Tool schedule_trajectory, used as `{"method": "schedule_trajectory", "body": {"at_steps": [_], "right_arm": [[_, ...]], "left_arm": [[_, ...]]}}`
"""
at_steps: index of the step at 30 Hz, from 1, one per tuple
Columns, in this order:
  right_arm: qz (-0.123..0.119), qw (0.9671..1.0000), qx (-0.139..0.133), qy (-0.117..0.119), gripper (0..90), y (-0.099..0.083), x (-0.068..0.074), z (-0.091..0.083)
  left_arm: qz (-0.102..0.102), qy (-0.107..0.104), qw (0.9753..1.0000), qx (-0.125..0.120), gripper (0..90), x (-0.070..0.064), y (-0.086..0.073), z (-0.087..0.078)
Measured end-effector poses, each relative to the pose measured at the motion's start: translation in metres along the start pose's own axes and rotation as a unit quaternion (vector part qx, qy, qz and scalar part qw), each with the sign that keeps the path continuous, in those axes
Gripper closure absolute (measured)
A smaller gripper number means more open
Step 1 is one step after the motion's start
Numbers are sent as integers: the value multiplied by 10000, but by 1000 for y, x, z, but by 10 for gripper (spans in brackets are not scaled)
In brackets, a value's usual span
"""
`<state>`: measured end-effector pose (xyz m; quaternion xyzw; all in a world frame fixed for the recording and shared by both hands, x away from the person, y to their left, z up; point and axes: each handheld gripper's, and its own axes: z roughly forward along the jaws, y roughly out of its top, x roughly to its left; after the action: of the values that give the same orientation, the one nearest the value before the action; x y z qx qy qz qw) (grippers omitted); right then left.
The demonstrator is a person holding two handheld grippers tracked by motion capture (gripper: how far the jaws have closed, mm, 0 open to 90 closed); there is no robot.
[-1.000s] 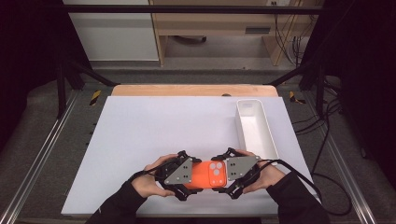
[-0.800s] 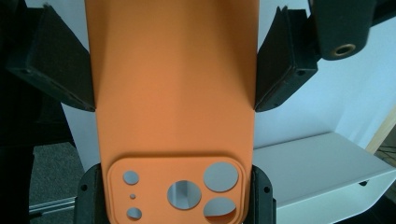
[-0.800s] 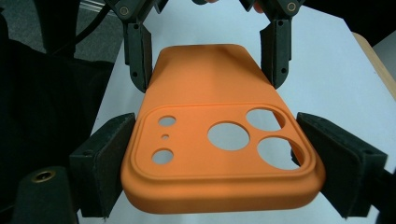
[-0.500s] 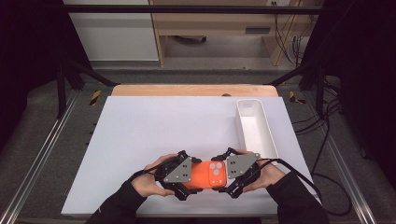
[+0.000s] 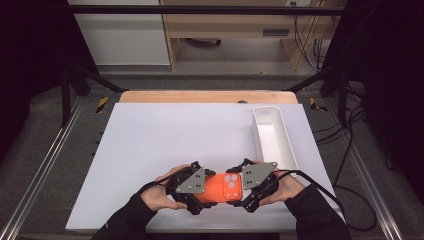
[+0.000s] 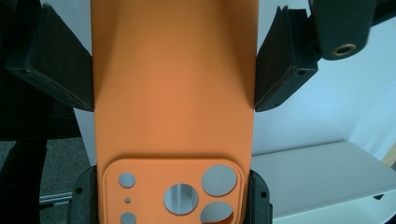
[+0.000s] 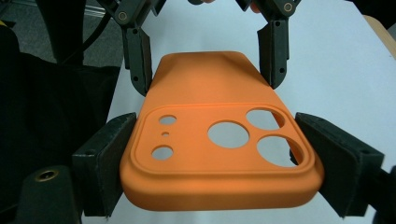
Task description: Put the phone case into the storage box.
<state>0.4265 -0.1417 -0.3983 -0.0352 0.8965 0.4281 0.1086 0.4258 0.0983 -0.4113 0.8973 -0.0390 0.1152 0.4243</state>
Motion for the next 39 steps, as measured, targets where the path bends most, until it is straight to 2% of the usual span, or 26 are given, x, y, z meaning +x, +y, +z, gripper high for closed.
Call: {"method": "schedule_trajectory", "body": {"at_steps": [7,12,16,19,21,30,39], "right_arm": [[85,9999,89,-17,165,0,-3,-3],[119,9998,127,-96,165,1,-5,-8],[120,9996,228,-141,165,1,-5,-12],[147,9994,259,-167,164,1,-6,-16],[160,9993,275,-186,165,2,-7,-18],[293,9982,500,-179,164,2,-10,-25],[370,9963,769,-137,164,5,-11,-31]], "left_arm": [[-251,28,9997,-65,125,2,-1,-4],[-482,55,9988,-80,46,4,-2,-9],[-753,174,9970,-104,4,7,-3,-13],[-1056,292,9940,-48,0,9,-5,-16],[-1158,306,9928,-32,0,9,-7,-17],[-1378,325,9899,117,0,11,-9,-18],[-1418,244,9890,358,0,10,-13,-15]]}}
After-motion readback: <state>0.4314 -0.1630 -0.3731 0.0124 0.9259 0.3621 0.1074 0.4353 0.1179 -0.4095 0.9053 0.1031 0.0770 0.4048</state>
